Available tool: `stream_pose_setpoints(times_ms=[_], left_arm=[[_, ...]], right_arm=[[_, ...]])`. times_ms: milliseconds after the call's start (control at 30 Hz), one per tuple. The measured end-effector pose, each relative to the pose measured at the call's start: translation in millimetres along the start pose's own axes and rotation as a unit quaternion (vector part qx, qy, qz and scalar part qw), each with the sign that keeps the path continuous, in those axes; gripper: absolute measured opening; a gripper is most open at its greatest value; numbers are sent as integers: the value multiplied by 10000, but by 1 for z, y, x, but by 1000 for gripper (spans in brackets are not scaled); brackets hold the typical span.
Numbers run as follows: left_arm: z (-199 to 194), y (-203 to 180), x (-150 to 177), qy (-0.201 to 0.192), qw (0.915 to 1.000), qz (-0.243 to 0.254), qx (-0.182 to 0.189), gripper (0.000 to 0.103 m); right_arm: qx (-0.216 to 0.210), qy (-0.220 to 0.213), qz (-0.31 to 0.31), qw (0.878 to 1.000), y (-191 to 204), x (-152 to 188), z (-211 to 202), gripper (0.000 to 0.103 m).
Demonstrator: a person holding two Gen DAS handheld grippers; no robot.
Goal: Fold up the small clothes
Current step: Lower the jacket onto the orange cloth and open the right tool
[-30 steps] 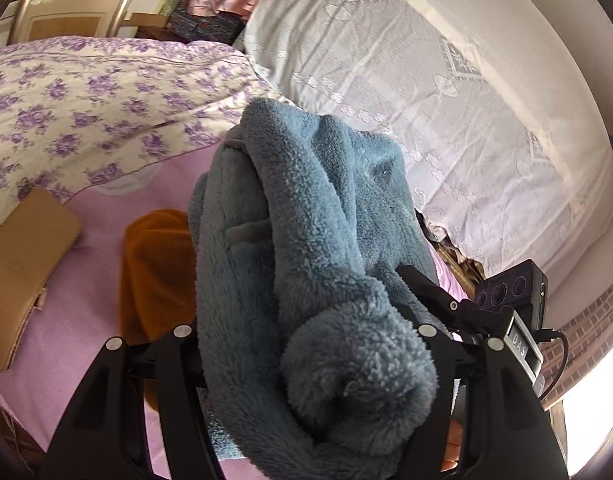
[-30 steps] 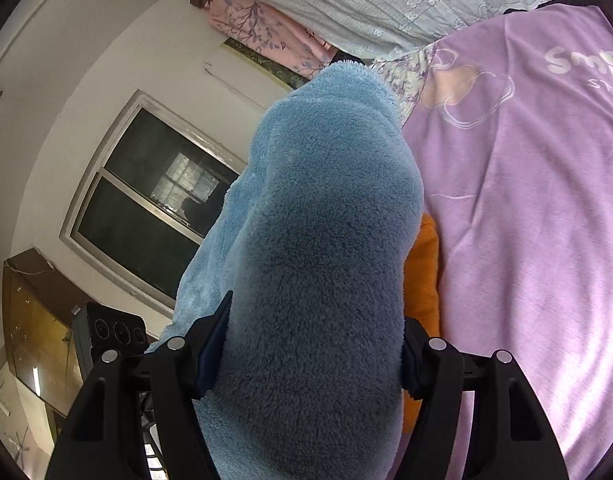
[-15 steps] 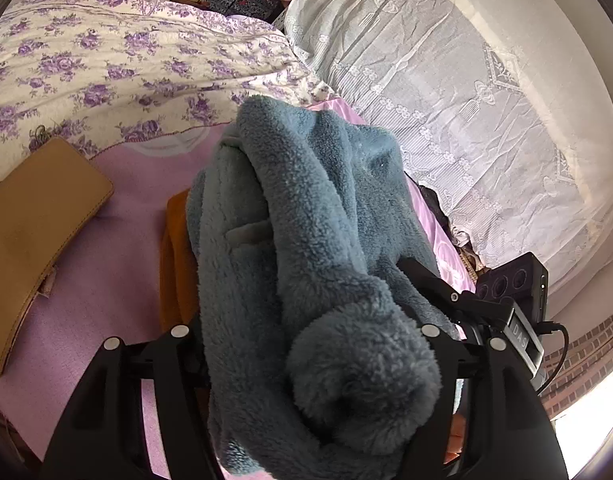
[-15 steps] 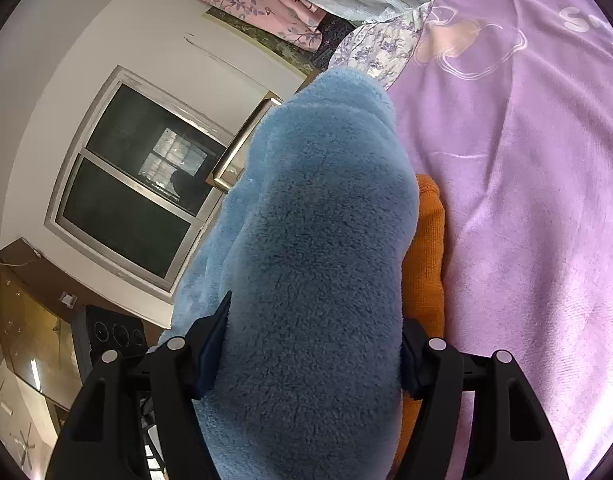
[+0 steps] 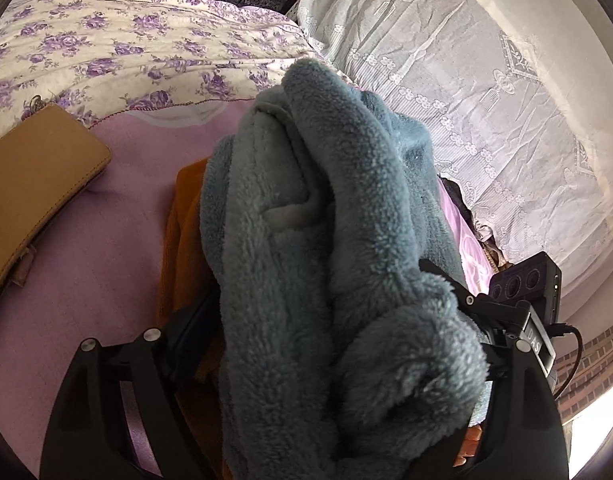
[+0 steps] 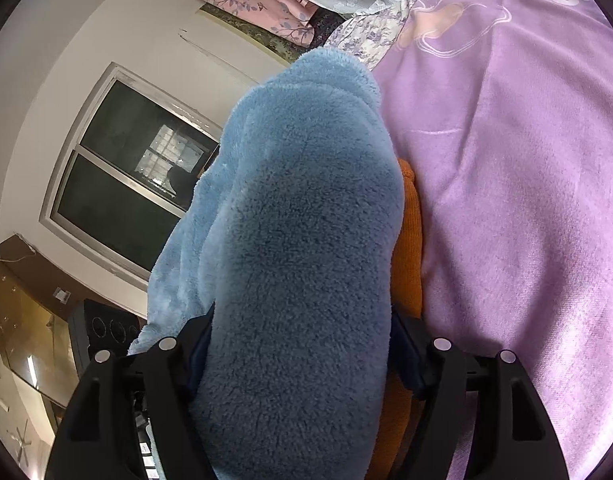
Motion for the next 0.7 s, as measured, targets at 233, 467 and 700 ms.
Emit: stream_pose_setpoints(times_ms=[233, 467, 700], left_arm=[[-13, -10, 2, 13, 9994, -104, -330, 88], [-62, -28, 15, -585, 9897, 65, -1302, 87], [-83, -19, 25, -873, 9723, 141, -2163, 94]], right_arm=[[-129, 37, 155, 9998, 3, 0, -7, 78], [582, -573, -188, 9965, 19, 22, -58, 80], [1486, -829, -697, 9829, 23, 50, -86, 80]])
Point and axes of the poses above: each gripper's, at about its wrist camera, not at the fingertips, and z roughly the way its jaws point, y to its left, x to its underside, the point moved 8 cm from there along z, roughly the way its jaws point, and after that the axes turned 11 degrees about y, right-handed, at the moved point
